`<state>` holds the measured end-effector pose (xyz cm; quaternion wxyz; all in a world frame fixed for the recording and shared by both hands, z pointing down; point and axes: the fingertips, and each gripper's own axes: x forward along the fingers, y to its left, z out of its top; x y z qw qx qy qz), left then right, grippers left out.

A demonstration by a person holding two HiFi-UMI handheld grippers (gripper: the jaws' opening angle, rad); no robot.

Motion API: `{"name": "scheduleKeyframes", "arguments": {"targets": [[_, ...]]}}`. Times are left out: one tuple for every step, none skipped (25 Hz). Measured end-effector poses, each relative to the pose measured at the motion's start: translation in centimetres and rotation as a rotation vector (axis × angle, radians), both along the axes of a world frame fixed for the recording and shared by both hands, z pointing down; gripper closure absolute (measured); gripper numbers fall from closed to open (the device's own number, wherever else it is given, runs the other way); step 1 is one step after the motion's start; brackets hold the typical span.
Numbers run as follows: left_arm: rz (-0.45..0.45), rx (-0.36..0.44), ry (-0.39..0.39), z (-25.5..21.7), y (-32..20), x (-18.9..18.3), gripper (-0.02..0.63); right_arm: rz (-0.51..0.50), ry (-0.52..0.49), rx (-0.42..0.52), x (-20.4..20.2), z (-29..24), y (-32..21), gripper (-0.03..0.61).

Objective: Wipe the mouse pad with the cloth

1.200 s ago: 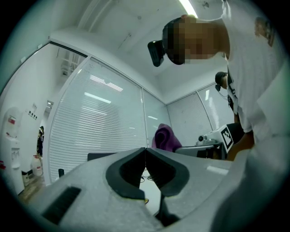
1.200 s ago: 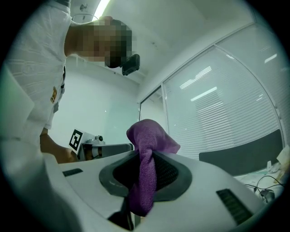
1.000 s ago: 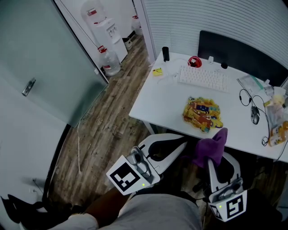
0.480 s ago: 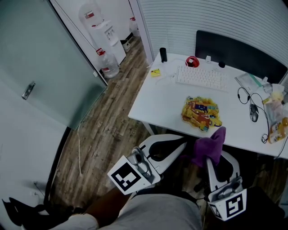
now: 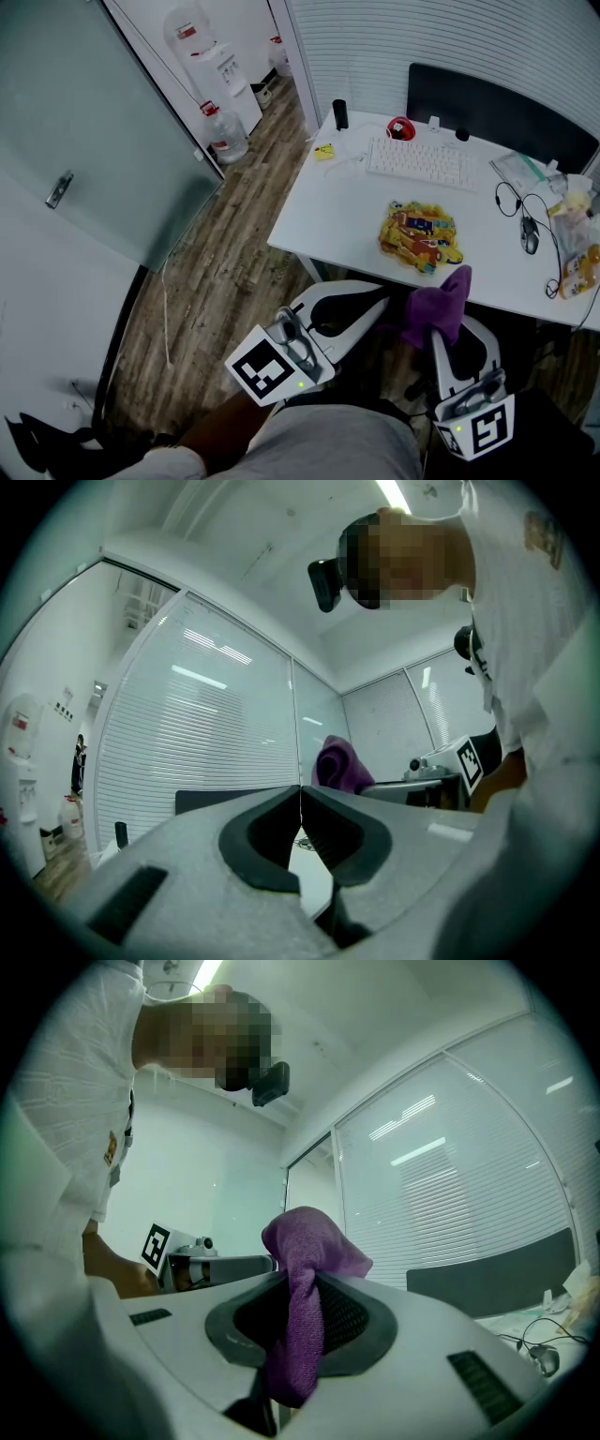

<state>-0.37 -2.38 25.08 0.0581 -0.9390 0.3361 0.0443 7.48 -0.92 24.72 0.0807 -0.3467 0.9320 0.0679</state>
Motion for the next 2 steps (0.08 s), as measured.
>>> {"name": "scheduleKeyframes", "arguments": {"targets": [[0.000,-0.001,-0.001,-0.01,0.00,-0.02,0.598,0.001,0.000,-0.001,0.01,-0.01,-0.01,0.514],[0.000,-0.001,-0.003,-0.02,0.00,-0.05,0.598,0.003,0.001,-0.004,0.02,0.00,-0.02,0.514]]}}
